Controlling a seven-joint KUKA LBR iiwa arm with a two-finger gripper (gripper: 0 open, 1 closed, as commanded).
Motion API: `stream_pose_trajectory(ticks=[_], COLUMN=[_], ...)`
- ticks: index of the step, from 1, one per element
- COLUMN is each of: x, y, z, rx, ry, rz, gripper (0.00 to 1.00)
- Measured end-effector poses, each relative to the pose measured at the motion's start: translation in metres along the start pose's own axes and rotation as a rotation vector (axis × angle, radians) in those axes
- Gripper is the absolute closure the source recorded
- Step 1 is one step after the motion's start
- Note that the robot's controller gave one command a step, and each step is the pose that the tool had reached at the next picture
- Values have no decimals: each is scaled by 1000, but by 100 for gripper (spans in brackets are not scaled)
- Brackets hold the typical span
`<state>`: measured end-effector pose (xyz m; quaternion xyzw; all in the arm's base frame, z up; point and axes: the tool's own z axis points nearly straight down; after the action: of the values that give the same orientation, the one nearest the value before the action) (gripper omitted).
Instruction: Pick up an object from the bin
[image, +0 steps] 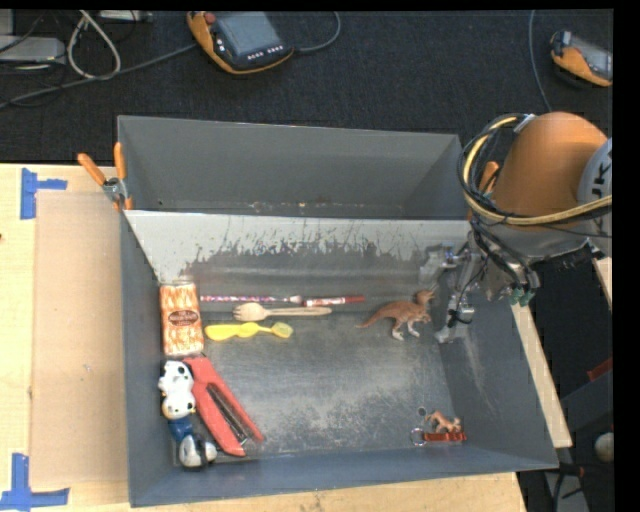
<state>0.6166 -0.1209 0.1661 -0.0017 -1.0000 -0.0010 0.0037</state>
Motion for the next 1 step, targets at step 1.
stream_pose_trajectory(ticks=[1], x=[-2], y=[0], z=[-5], rx=[2], ry=[-7], rz=[-2], gripper=[0])
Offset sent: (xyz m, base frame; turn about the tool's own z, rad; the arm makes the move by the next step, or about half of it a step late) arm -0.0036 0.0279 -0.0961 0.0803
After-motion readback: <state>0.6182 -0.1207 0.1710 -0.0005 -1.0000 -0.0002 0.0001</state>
